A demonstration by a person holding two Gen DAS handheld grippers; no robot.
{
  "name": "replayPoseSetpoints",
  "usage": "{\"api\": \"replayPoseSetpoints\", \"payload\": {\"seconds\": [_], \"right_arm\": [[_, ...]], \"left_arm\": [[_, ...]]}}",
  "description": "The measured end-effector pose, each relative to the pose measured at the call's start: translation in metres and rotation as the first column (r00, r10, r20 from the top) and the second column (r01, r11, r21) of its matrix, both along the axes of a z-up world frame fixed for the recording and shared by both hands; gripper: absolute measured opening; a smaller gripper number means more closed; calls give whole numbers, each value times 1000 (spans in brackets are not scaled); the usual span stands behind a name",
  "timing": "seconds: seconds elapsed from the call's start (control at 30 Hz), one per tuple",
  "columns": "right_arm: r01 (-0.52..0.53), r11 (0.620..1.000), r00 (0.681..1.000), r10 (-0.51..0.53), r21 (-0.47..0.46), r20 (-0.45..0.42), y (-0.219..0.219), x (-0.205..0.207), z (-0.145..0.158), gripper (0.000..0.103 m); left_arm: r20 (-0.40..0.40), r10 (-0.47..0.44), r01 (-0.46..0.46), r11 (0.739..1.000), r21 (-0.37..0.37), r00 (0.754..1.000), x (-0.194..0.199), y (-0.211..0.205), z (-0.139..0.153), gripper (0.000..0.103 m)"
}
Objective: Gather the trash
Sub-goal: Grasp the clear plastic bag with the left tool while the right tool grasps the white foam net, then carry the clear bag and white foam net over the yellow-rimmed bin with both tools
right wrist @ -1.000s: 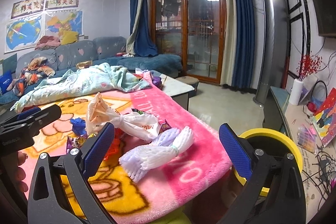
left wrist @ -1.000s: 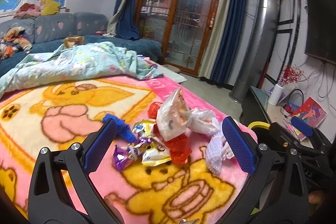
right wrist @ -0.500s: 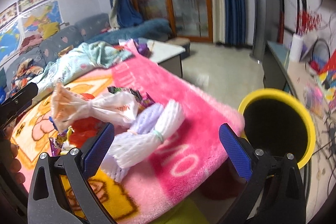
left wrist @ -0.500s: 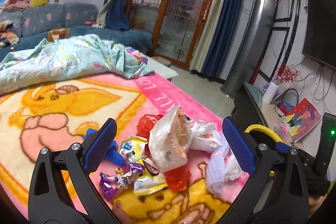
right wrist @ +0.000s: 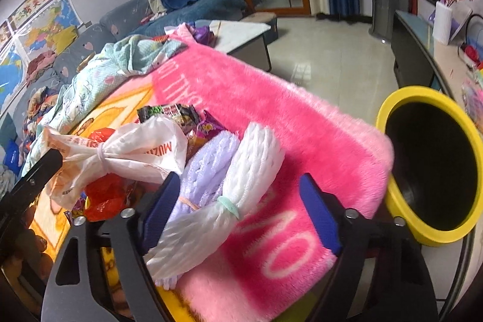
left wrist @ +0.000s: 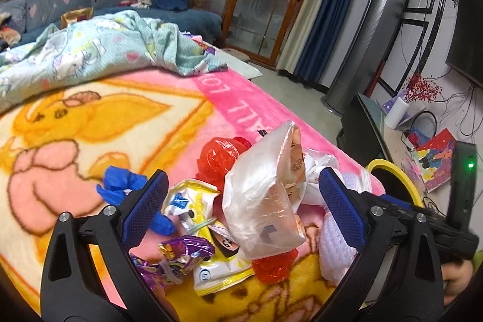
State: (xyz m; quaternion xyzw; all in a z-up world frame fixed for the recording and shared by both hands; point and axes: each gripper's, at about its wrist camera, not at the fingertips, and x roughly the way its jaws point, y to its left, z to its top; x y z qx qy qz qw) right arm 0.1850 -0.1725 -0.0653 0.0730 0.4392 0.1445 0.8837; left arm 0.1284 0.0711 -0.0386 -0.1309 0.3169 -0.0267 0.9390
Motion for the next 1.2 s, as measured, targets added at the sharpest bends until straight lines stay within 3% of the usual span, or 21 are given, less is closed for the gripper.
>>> {"api": "replayPoseSetpoints", "payload": {"seconds": [0.13,0.27,0.43,0.6,0.9,1.2], "right_arm": [[-3,999,998,7,50,-69,-5,4,-16,57],[-11,996,994,20,84,-110,-13,5,-23,32],[-8,994,994,20,106,-109,-22,5,-21,22],[6,993,995,5,115,-101,-32,5,-17,20],[51,991,998,-48,124,-33,-53,7,1,20],[120,984,992,-125,135,28,-85,10,21,20]], "left_arm": [[-24,-8,8,1000,-12,1000,2,-4,-4,78],[-32,-10,9,999,-32,999,-1,-9,-3,63],[-29,-9,9,1000,-17,1000,-5,-13,-1,42],[-26,-9,8,1000,-11,1000,-8,-13,-1,29],[63,-15,14,1000,13,998,-23,-21,24,28],[96,-69,66,997,34,993,-22,-45,39,28]]}}
